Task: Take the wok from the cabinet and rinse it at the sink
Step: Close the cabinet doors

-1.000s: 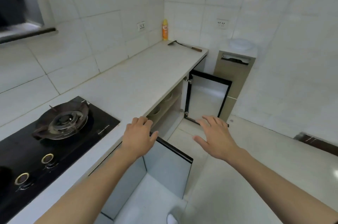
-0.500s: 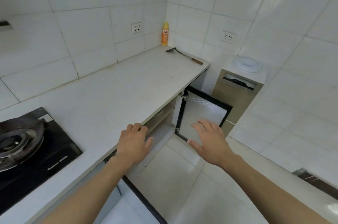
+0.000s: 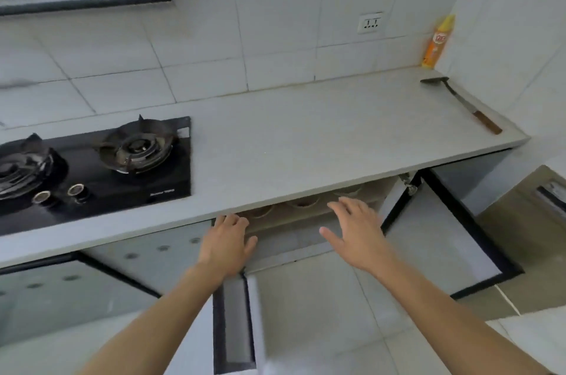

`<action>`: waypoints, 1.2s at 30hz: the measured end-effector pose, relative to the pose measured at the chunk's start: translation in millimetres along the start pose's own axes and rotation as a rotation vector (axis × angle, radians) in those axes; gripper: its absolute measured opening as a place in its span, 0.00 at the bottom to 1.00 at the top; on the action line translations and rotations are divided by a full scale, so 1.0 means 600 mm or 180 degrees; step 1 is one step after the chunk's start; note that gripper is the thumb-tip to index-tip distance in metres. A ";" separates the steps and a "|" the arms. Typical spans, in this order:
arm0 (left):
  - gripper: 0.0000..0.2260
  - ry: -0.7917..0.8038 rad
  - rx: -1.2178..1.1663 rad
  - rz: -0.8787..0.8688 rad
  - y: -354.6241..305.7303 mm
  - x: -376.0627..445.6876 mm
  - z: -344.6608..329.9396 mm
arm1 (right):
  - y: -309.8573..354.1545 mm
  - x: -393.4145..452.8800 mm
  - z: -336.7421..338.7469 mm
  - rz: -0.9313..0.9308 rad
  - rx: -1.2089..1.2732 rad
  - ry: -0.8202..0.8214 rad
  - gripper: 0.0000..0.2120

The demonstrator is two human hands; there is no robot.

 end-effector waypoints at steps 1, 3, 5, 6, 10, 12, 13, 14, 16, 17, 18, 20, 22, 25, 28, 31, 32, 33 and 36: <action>0.19 0.0006 -0.0016 0.0174 0.006 -0.014 -0.003 | 0.007 0.009 -0.006 0.0127 0.0014 0.0050 0.32; 0.18 0.0024 -0.0039 0.0493 0.021 -0.038 -0.008 | 0.024 0.026 -0.022 0.0392 0.0073 0.0141 0.30; 0.17 0.0045 -0.0096 0.0819 0.038 -0.059 -0.019 | 0.045 0.040 -0.045 0.0602 0.0136 0.0295 0.28; 0.17 0.0074 -0.0137 0.0973 0.048 -0.069 -0.029 | 0.056 0.046 -0.057 0.0694 0.0161 0.0375 0.28; 0.19 0.0232 -0.0476 0.1410 0.078 -0.094 -0.082 | 0.087 0.071 -0.103 0.1021 0.0051 0.0583 0.28; 0.18 0.0307 -0.0650 0.1558 0.092 -0.097 -0.111 | 0.098 0.083 -0.122 0.1101 -0.0010 0.0622 0.29; 0.18 0.0336 -0.0743 0.1618 0.099 -0.097 -0.125 | 0.103 0.090 -0.131 0.1125 -0.0045 0.0635 0.29; 0.17 0.0377 -0.0828 0.1661 0.105 -0.096 -0.138 | 0.109 0.097 -0.138 0.1137 -0.0074 0.0654 0.29; 0.12 0.0453 -0.0942 0.1701 0.115 -0.097 -0.162 | 0.117 0.108 -0.153 0.1148 -0.0112 0.0728 0.29; 0.10 0.0483 -0.0977 0.1704 0.120 -0.096 -0.172 | 0.121 0.113 -0.161 0.1162 -0.0123 0.0744 0.28; 0.08 0.0525 -0.1008 0.1711 0.124 -0.095 -0.179 | 0.126 0.118 -0.167 0.1178 -0.0134 0.0744 0.28; 0.05 0.0564 -0.1068 0.1739 0.131 -0.095 -0.192 | 0.132 0.126 -0.176 0.1195 -0.0101 0.0735 0.27; 0.06 0.0557 -0.1079 0.1711 0.138 -0.096 -0.201 | 0.135 0.133 -0.183 0.1191 -0.0045 0.0759 0.27; 0.10 0.0461 -0.1128 0.1667 0.144 -0.094 -0.212 | 0.135 0.145 -0.196 0.1239 -0.0039 0.0838 0.27; 0.10 0.0420 -0.1099 0.1636 0.137 -0.087 -0.214 | 0.131 0.166 -0.203 0.1303 0.0002 0.0847 0.27; 0.11 0.0470 -0.0887 0.1624 0.117 -0.078 -0.216 | 0.125 0.191 -0.209 0.1402 0.0069 0.0816 0.27; 0.11 0.0473 -0.0801 0.1633 0.111 -0.076 -0.218 | 0.122 0.198 -0.210 0.1432 0.0102 0.0818 0.26; 0.12 0.0455 -0.0761 0.1673 0.106 -0.074 -0.222 | 0.118 0.206 -0.212 0.1463 0.0131 0.0828 0.26; 0.14 0.0399 -0.0694 0.1827 0.092 -0.070 -0.234 | 0.099 0.225 -0.216 0.1586 0.0137 0.0847 0.26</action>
Point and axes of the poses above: each hand's wrist, its own x-axis towards the middle knuckle, its own z-axis out of the back of the hand, y = z × x, the point moved 2 cm from there along x, towards the middle knuckle, and after that the axes turned 6 degrees about -y, right-handed, at the moved point
